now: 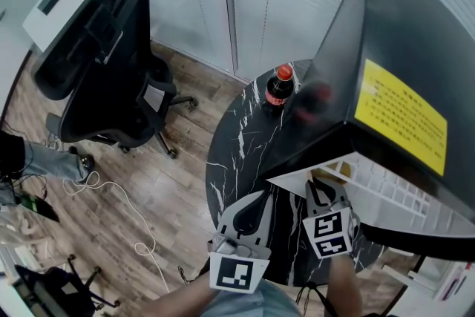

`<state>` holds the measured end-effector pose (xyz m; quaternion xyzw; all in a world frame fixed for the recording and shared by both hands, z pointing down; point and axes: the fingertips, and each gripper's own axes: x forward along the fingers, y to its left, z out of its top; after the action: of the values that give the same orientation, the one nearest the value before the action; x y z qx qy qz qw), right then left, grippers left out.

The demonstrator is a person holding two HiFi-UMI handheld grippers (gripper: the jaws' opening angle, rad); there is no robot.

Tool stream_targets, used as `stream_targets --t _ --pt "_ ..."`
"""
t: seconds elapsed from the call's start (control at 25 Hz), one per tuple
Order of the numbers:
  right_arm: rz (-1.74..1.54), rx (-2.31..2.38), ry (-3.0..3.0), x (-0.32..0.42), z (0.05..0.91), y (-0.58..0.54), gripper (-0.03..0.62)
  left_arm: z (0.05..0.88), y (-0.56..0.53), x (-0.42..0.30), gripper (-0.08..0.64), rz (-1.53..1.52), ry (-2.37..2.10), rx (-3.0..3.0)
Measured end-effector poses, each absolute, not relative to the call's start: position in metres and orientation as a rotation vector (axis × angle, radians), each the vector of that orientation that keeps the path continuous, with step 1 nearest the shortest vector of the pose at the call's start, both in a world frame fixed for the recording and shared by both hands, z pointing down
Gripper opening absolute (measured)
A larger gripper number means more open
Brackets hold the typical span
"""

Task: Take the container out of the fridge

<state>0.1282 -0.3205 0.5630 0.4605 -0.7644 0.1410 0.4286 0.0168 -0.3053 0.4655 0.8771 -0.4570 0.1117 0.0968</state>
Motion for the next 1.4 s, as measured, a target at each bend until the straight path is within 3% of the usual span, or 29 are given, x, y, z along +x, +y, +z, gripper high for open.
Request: stream_targets --t 1.4 --pt "0.306 1.178 -1.951 0.121 0.544 -0.306 0.039 0.457 -0.297 0.014 0.014 0.328 -1.359 2.633"
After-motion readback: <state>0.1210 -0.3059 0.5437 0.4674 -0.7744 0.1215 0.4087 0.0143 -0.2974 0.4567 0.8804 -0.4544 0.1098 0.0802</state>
